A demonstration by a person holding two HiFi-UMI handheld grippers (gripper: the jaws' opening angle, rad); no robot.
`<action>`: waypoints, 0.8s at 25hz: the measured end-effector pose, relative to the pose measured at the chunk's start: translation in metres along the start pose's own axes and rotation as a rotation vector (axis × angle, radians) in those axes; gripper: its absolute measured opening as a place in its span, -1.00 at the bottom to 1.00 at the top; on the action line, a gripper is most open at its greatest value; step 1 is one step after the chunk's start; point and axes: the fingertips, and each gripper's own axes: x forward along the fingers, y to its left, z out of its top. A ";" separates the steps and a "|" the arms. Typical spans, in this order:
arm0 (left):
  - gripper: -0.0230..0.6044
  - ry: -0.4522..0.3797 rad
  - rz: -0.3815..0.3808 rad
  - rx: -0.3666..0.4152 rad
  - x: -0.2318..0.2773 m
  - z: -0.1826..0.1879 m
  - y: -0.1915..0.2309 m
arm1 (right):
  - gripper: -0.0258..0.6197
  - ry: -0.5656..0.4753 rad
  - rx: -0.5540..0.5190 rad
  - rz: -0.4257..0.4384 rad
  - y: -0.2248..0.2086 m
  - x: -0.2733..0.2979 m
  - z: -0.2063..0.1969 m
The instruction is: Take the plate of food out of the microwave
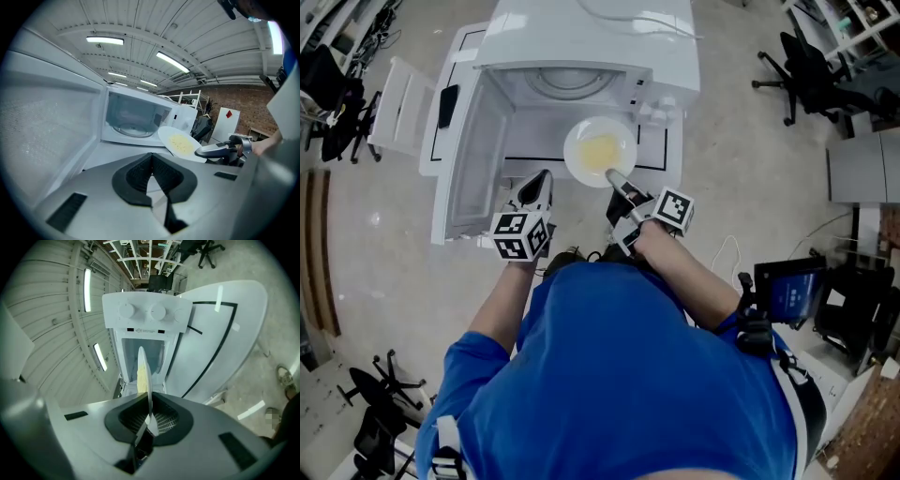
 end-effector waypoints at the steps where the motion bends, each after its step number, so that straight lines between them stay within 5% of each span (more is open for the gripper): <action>1: -0.89 -0.003 -0.009 -0.002 -0.005 0.000 0.001 | -0.85 -0.012 -0.004 -0.003 0.000 -0.004 -0.004; 20: -0.89 -0.018 -0.198 -0.029 -0.085 -0.025 -0.017 | -0.85 -0.180 -0.028 -0.050 -0.002 -0.077 -0.094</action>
